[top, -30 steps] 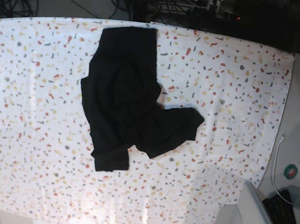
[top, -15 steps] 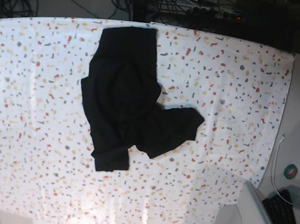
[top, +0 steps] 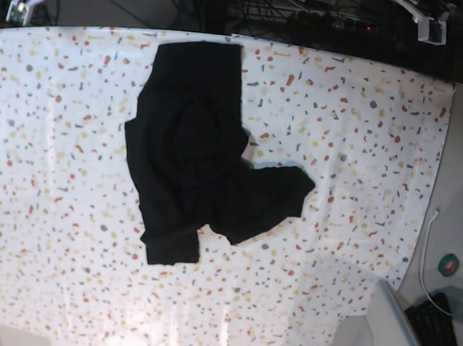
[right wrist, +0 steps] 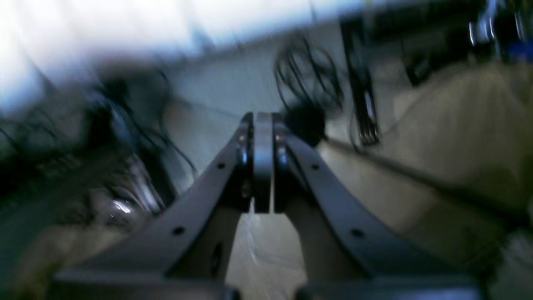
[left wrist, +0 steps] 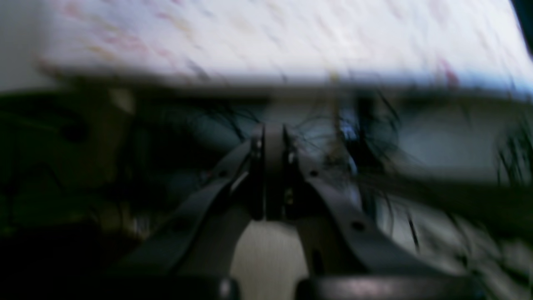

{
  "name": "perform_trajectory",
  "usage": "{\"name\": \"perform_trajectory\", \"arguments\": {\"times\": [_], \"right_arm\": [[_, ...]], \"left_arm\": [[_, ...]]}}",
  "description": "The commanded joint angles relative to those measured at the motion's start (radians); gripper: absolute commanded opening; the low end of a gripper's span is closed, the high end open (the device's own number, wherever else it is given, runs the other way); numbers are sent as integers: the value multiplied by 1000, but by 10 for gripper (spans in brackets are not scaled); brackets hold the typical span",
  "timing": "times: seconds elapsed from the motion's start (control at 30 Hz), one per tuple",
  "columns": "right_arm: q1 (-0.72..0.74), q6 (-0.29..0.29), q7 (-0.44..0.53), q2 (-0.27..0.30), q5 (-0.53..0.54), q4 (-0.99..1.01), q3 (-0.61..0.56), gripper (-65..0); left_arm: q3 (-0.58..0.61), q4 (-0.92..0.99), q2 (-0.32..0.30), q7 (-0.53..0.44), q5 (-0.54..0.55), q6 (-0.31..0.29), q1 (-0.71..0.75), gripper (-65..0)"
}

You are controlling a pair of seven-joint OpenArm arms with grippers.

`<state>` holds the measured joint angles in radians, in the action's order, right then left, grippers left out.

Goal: Layout the t-shirt on the table in an organized manner, then fold the t-shirt properly
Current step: 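Lower the right gripper and grasp the black t-shirt's bunched fabric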

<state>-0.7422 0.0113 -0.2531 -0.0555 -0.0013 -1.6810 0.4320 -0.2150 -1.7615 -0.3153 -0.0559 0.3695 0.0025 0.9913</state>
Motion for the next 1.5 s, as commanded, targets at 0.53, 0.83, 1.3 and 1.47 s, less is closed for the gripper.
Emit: {"name": "perform_trajectory", "arguments": {"times": [0.53, 0.83, 1.3, 1.47], "right_arm": [[497, -1, -572, 58, 1, -278, -615, -459], [680, -9, -575, 3, -1, -51, -930, -455], [576, -9, -604, 49, -3, 118, -1019, -462], [517, -9, -526, 92, 2, 150, -853, -650]], "left_arm": [[-278, -1, 144, 259, 7, -5, -349, -293], [-283, -1, 81, 385, -2, -5, -472, -293], [-269, 108, 31, 385, -4, -5, -539, -597], [-269, 127, 32, 385, -2, -5, -555, -650]]}}
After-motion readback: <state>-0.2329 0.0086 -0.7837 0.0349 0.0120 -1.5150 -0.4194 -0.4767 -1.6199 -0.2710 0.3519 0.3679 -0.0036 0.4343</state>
